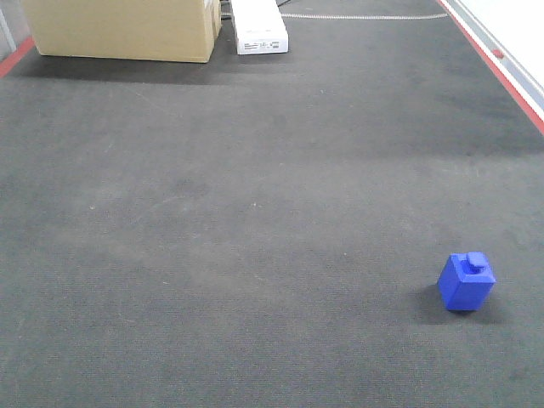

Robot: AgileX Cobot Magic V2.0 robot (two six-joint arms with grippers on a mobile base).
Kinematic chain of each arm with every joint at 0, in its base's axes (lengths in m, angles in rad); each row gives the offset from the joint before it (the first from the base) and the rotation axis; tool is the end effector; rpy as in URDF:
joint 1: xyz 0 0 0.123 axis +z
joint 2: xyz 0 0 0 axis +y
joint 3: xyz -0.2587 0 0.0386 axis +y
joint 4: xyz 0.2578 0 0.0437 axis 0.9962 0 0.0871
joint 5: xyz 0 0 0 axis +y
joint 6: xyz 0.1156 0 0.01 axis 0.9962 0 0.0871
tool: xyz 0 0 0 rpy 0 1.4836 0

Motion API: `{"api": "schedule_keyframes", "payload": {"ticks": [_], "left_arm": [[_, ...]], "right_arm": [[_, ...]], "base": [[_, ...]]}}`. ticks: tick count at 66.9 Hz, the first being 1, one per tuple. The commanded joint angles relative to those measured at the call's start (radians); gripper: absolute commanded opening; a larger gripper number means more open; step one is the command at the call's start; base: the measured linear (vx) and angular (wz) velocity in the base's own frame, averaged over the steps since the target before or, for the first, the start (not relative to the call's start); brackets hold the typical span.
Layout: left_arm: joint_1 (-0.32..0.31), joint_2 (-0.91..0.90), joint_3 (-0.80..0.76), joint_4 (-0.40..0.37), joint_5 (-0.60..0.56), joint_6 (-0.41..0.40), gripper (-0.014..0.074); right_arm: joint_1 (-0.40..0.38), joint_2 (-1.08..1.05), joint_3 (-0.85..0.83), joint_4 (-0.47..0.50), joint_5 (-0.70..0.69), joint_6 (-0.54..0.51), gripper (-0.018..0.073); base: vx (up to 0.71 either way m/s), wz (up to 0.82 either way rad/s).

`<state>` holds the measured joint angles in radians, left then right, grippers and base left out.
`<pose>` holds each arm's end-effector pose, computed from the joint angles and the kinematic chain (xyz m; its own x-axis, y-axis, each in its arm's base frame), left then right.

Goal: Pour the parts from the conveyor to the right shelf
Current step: 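Move the right gripper toward the blue block on the conveyor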

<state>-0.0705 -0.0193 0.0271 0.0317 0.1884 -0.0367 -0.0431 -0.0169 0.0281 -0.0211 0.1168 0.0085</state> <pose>0.1138 -0.0073 0.1856 -0.1088 0.0021 -0.9941 0.0640 0.9979 -0.0049 0.1148 -0.0052 0.1932 -0.0413 -0.0107 -0.9991 0.0450 0.9989 -0.0125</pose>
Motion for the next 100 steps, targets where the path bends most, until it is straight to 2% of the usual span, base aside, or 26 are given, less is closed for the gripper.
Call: {"api": "schedule_keyframes", "payload": {"ticks": [1,16,28,35,40,52,73,89,100], "left_arm": [[-0.003,-0.004,-0.018,-0.002,-0.070,-0.007,-0.0006],[-0.003,-0.004,-0.018,-0.002,-0.070,-0.007,-0.0006],[-0.003,-0.004,-0.018,-0.002,-0.070,-0.007,-0.0006],[-0.003,-0.004,-0.018,-0.002,-0.070,-0.007,-0.0006],[-0.003,-0.004,-0.018,-0.002,-0.070,-0.007,-0.0006],[-0.003,-0.004,-0.018,-0.002,-0.070,-0.007,-0.0006],[-0.003,-0.004,-0.018,-0.002,-0.070,-0.007,-0.0006],[-0.003,-0.004,-0.018,-0.002,-0.070,-0.007,-0.0006],[-0.003,-0.004,-0.018,-0.002,-0.070,-0.007,-0.0006]], "right_arm": [[-0.008,-0.006,0.008,-0.008,-0.073,0.001,-0.0009],[-0.008,-0.006,0.008,-0.008,-0.080,0.001,-0.0009],[-0.008,-0.006,0.007,-0.016,-0.156,-0.028,-0.0009],[-0.008,-0.006,0.005,0.021,-0.253,-0.017,-0.0009],[-0.008,-0.006,-0.017,0.039,-0.260,-0.019,-0.0009],[-0.008,0.076,-0.143,0.035,-0.117,-0.047,-0.0009],[-0.008,0.431,-0.418,0.047,0.306,-0.047,-0.0009],[-0.008,0.518,-0.424,0.055,0.342,-0.033,-0.0009],[-0.008,0.534,-0.429,0.021,0.331,-0.036,0.0005]], "base": [[0.00,0.00],[0.00,0.00],[0.00,0.00],[0.00,0.00],[0.00,0.00],[0.00,0.00],[0.00,0.00],[0.00,0.00],[0.00,0.00]]}}
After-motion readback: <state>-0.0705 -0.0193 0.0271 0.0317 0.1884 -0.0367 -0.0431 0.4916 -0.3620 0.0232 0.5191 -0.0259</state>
